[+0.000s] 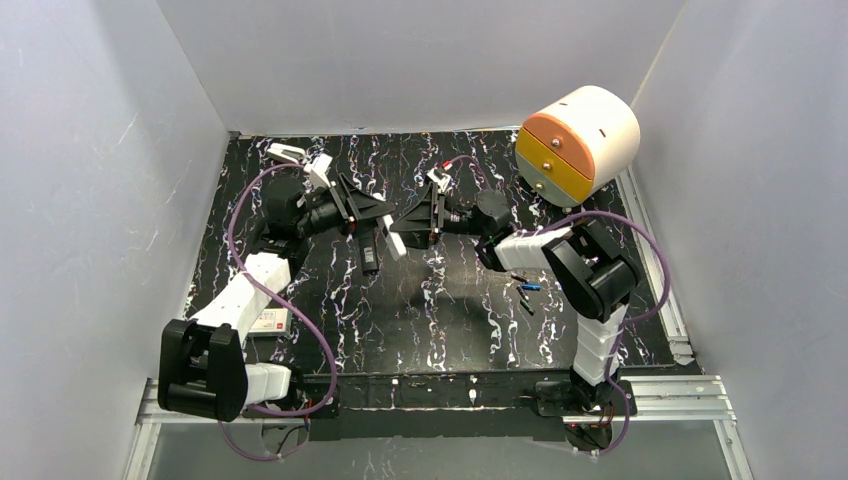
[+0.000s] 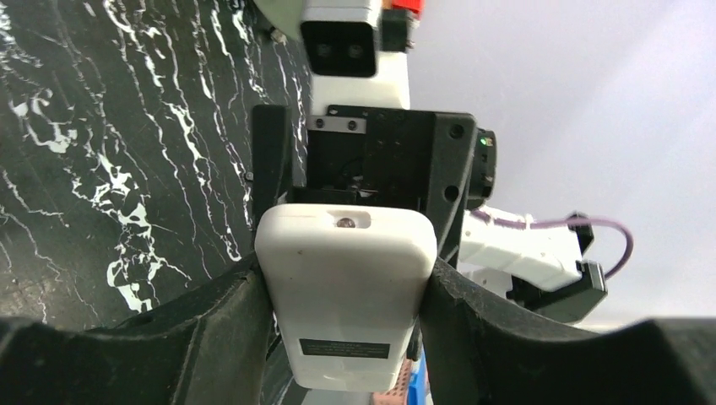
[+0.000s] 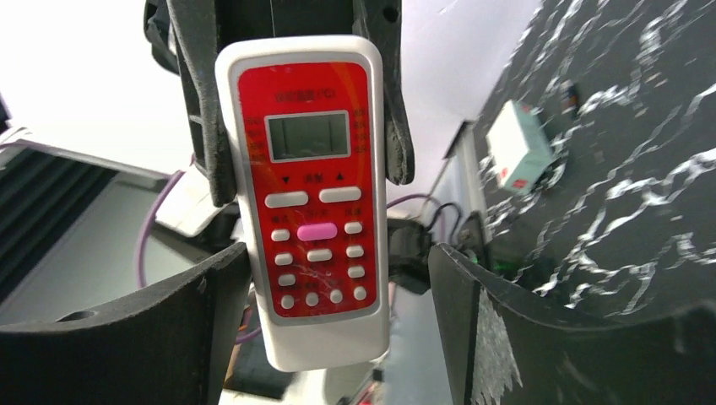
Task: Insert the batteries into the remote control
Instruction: Adjust the remote control.
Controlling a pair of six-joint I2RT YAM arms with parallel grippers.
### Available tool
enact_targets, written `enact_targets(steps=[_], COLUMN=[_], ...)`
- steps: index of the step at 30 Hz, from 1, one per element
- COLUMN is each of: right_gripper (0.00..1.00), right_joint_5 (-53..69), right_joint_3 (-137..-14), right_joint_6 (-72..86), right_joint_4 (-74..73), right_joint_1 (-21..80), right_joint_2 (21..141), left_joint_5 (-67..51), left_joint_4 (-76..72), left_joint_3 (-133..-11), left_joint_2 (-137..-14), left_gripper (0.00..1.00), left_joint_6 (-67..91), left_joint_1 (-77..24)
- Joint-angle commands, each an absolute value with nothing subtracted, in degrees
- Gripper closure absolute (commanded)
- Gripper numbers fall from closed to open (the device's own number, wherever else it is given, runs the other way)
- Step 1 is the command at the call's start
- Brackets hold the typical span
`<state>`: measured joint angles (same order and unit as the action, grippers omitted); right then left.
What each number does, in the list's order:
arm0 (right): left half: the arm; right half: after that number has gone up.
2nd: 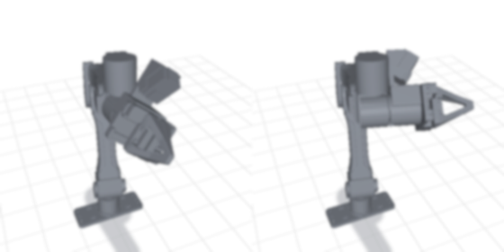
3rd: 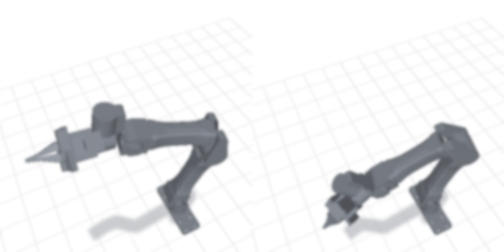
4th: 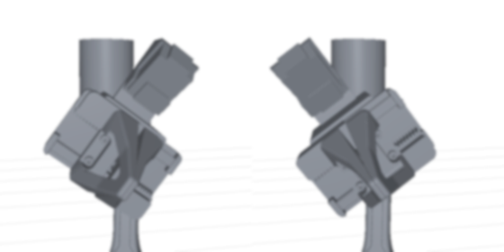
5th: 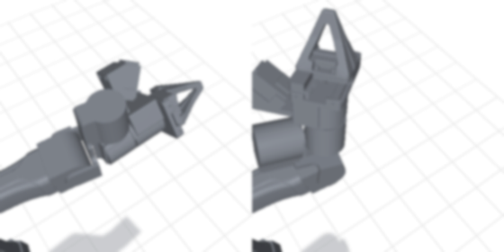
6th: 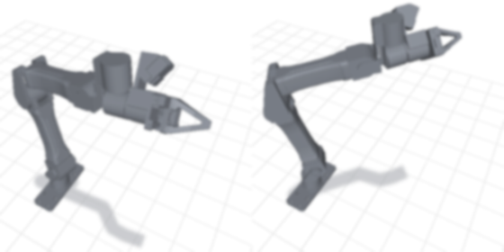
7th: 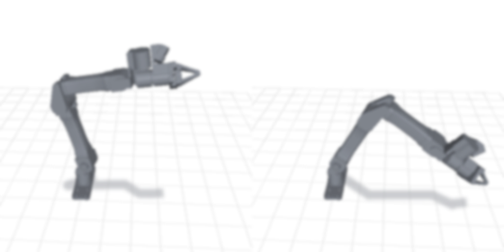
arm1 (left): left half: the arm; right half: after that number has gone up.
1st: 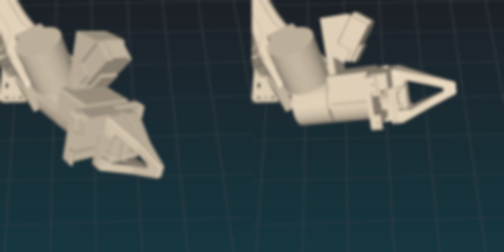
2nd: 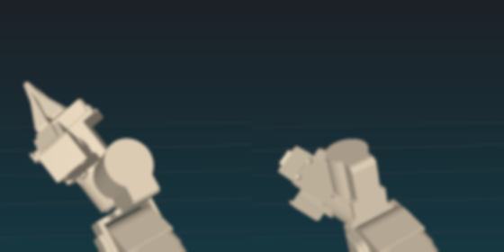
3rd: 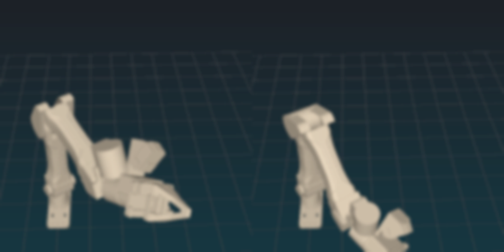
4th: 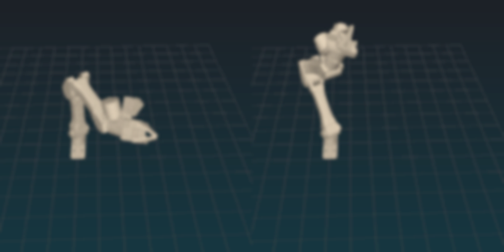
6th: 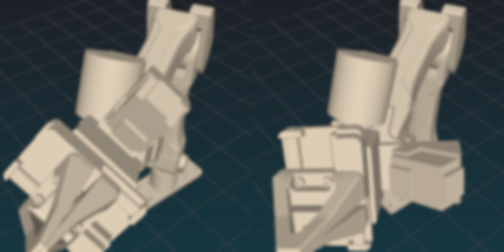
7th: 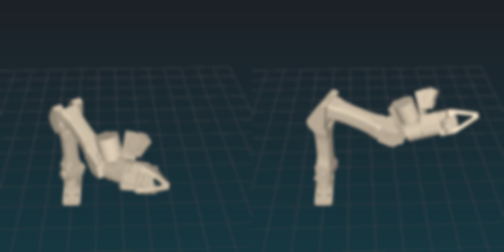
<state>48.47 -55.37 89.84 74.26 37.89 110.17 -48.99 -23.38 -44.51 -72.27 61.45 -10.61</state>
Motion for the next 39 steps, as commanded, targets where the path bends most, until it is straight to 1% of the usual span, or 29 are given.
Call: enact_targets(steps=[1,3,5,7,9,11,15,17,19,22,24,29,30,31,32,34,35,36,37,39], right_gripper=[0.15,0.13,0.11,0.1,0.11,0.11,0.13,0.16,0.22,0.36,0.43,0.67,0.7,0.72,0.73,0.75,0.75,0.75,0.75,0.75], right_joint_5=[40.1,33.9,26.0,18.4,10.1,4.8,0.7,0.2,0.2,0.2,0.2,0.3,0.8,1.2,1.6,4.4,5.9,8.0,11.1,15.3], right_joint_3=[-56.0,-57.4,-58.7,-59.1,-59.4,-59.1,-57.4,-56.9,-56.8,-56.9,-57.2,-56.9,-56.9,-57.4,-58.0,-58.4,-58.4,-58.3,-58.3,-58.3], right_joint_6=[68.1,55.6,45.3,38.0,32.2,28.4,26.8,26.7,26.5,26.7,27.3,29.9,30.4,30.8,31.7,34.7,36.9,39.2,41.9,49.2], right_joint_4=[54.4,37.2,26.6,21.1,17.4,16.8,19.0,19.9,20.7,21.2,21.2,22.5,23.1,23.1,22.5,24.1,25.4,27.2,29.3,34.0], right_joint_1=[37.7,38.2,39.8,42.1,45.5,49.0,51.5,52.1,52.5,52.8,52.8,52.7,52.6,52.6,52.3,50.6,49.4,48.2,46.7,43.2], right_joint_2=[102.1,97.8,93.8,90.4,87.7,86.1,85.4,85.2,85.2,85.3,85.6,85.5,85.5,85.5,85.6,85.6,85.5,85.5,85.7,86.1], left_joint_5=[-46.2,-41.7,-38.0,-35.0,-32.4,-30.8,-30.8,-30.9,-31.5,-32.0,-32.3,-33.9,-34.2,-34.7,-35.3,-37.0,-38.3,-39.3,-40.0,-41.8], left_joint_4=[-19.7,-14.5,-9.9,-7.6,-5.2,-3.2,-3.5,-3.1,-2.8,-3.6,-3.7,-2.0,-1.5,-0.9,-0.5,-0.9,-1.0,-0.6,-0.4,1.6], left_joint_3=[-44.7,-45.5,-46.2,-46.2,-46.5,-47.0,-47.0,-46.7,-46.4,-45.2,-44.9,-47.7,-48.4,-49.0,-49.8,-51.2,-52.2,-53.1,-54.5,-55.9], left_joint_2=[-70.1,-69.7,-69.5,-69.4,-69.3,-69.4,-68.9,-68.5,-68.4,-68.3,-68.2,-67.6,-67.3,-67.0,-66.5,-65.7,-65.5,-65.3,-65.1,-65.0], left_gripper=[1.0,1.0,1.0,1.0,1.0,1.0,1.0,1.0,1.0,1.0,1.0,1.0,0.96,0.85,0.72,0.36,0.25,0.17,0.03,0.02], left_joint_6=[63.0,62.9,63.5,65.4,68.3,70.3,74.3,75.5,76.7,79.0,79.2,75.1,73.9,72.3,70.5,66.0,62.2,59.6,57.3,53.7], left_joint_1=[-10.2,-10.2,-10.2,-10.2,-10.2,-10.2,-10.1,-10.1,-10.0,-9.9,-9.8,-9.8,-9.7,-9.6,-9.3,-8.6,-8.2,-7.8,-7.6,-7.0])
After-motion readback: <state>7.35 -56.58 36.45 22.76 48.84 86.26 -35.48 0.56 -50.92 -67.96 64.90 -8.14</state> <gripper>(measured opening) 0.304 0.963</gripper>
